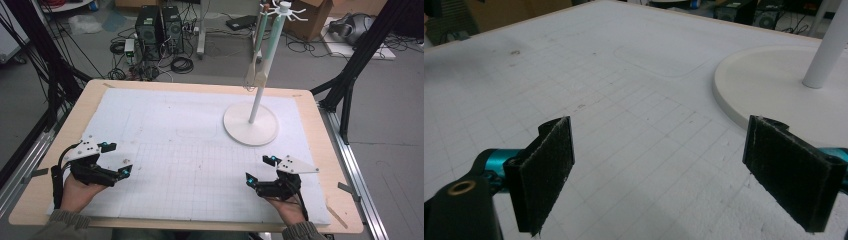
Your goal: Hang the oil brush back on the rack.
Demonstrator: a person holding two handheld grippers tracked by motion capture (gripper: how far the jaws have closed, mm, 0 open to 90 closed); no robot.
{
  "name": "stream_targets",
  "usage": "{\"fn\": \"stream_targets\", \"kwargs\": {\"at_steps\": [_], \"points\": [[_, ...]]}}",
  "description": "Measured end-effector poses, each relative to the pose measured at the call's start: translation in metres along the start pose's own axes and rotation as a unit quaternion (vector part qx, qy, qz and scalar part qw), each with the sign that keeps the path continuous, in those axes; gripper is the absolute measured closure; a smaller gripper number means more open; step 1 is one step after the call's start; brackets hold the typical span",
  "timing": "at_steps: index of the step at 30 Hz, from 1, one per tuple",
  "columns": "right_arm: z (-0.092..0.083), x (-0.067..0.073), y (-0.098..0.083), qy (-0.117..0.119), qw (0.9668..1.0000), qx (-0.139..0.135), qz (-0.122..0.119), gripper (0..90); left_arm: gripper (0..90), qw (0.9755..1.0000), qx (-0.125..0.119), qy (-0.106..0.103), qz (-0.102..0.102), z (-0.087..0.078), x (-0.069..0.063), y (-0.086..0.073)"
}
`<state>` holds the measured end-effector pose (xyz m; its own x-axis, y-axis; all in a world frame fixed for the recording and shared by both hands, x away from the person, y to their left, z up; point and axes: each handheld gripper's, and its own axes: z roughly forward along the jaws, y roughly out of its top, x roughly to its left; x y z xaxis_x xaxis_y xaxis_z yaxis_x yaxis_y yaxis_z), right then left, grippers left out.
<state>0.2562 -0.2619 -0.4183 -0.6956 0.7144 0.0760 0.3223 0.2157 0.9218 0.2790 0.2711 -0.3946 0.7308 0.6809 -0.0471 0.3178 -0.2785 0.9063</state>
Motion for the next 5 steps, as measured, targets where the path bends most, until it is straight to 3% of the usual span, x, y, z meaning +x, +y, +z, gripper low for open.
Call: {"fn": "stream_targets", "kwargs": {"at_steps": [5], "points": [[0.0015, 0.0026, -0.0009, -0.004, 1.0, -0.001, -0.006, 12.2, 1.7, 1.0, 0.001, 0.0, -0.002, 0.0005, -0.0001, -0.0005]]}}
